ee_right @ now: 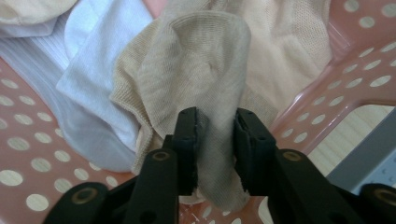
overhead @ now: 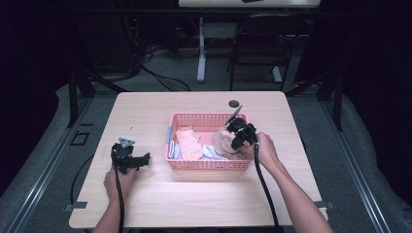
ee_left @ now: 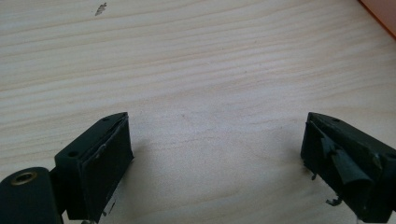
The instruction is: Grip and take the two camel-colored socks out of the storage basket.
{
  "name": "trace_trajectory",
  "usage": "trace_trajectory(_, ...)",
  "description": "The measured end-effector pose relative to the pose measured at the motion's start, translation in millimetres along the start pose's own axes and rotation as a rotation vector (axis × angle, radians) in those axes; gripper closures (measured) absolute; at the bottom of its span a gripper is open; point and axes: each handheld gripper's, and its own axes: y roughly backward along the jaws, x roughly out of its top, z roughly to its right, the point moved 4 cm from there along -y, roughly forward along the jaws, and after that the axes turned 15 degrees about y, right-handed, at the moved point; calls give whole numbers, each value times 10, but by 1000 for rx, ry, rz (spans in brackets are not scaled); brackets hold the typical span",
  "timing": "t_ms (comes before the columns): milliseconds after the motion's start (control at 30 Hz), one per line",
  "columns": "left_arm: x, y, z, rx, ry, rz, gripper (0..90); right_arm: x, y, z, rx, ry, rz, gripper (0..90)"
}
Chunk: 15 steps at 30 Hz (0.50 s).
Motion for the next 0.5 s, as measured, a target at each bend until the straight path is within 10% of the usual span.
trace_trajectory(500,0,0,-1,-1,0,0,84,10,186,-1,14,-19,83,847)
